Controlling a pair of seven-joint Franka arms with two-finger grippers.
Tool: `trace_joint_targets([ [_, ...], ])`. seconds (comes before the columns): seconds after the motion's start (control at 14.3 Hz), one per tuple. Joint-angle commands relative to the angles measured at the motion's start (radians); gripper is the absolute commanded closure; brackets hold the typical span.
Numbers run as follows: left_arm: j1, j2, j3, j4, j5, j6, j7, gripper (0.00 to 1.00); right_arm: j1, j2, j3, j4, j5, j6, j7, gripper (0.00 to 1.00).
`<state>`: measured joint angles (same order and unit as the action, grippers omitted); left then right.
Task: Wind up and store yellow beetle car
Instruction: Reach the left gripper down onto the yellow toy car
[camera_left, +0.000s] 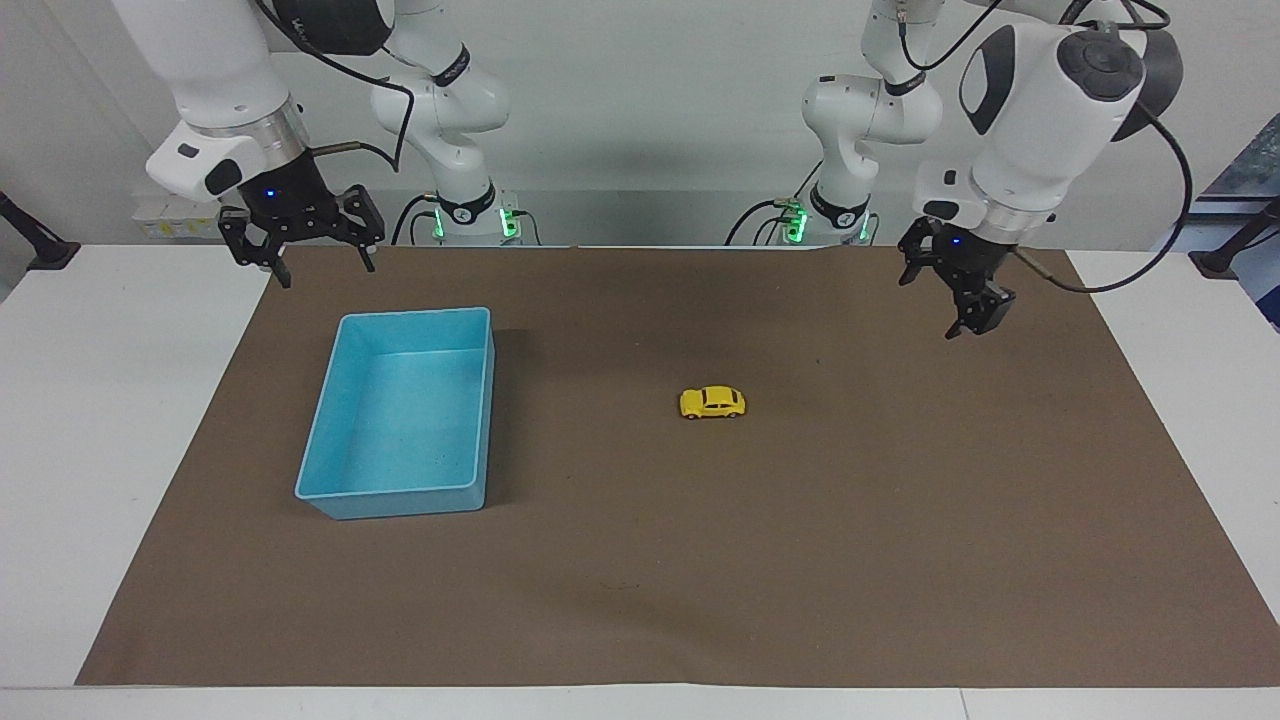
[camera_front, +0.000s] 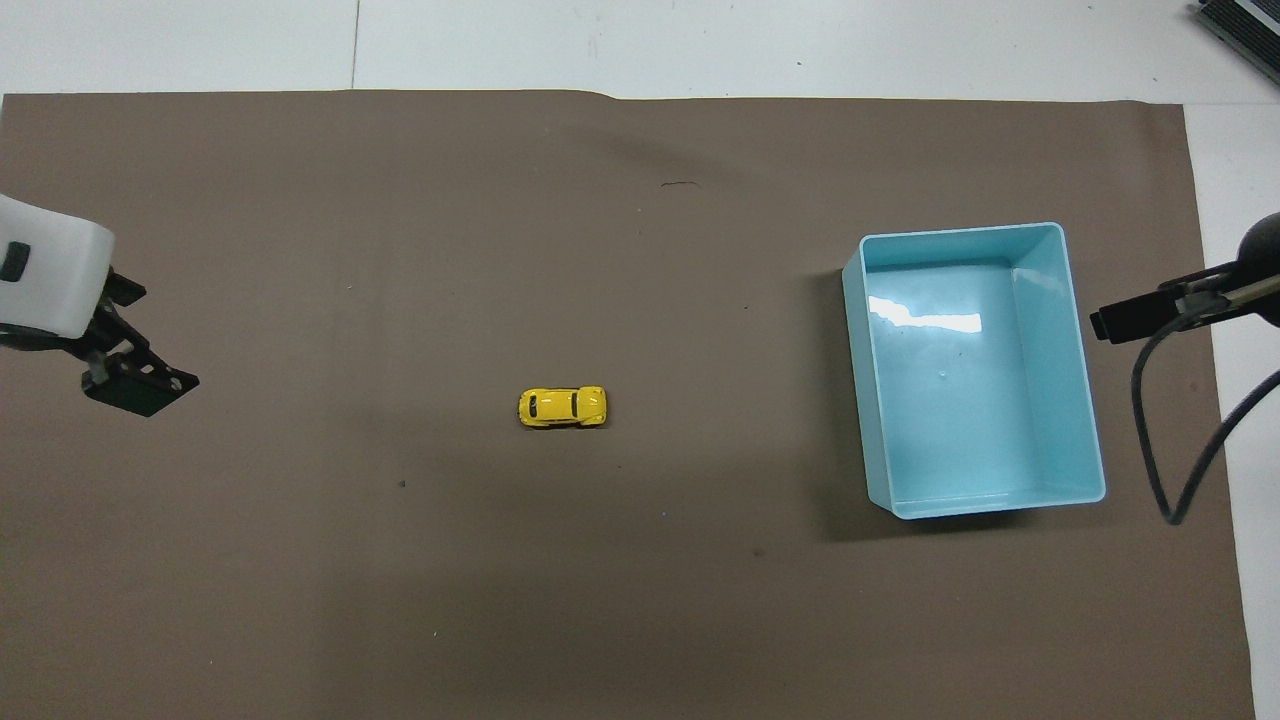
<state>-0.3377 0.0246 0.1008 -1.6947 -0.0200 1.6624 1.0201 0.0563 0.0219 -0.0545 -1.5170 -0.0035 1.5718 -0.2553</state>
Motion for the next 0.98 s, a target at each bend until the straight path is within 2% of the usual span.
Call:
trace_joint_targets([
  [0.0, -0.102, -0.029, 0.014, -0.104, 0.017, 0.095, 0.022, 0.00, -0.015, 0.003, 0.008, 0.005, 0.010, 0.004, 0.016, 0.00],
  [0.35, -0.184, -0.006, 0.014, -0.226, 0.015, 0.330, 0.017, 0.00, -0.013, 0.003, 0.008, 0.005, 0.010, 0.004, 0.016, 0.00],
  [0.49, -0.223, 0.050, 0.013, -0.243, 0.014, 0.379, 0.011, 0.00, -0.013, 0.001, 0.008, 0.005, 0.010, 0.004, 0.016, 0.00],
  [0.63, -0.248, 0.115, 0.013, -0.247, 0.008, 0.486, 0.002, 0.00, -0.015, 0.003, 0.008, 0.005, 0.010, 0.004, 0.016, 0.00],
  [0.91, -0.297, 0.190, 0.013, -0.247, 0.005, 0.566, -0.055, 0.00, -0.015, 0.003, 0.008, 0.005, 0.010, 0.004, 0.016, 0.00],
])
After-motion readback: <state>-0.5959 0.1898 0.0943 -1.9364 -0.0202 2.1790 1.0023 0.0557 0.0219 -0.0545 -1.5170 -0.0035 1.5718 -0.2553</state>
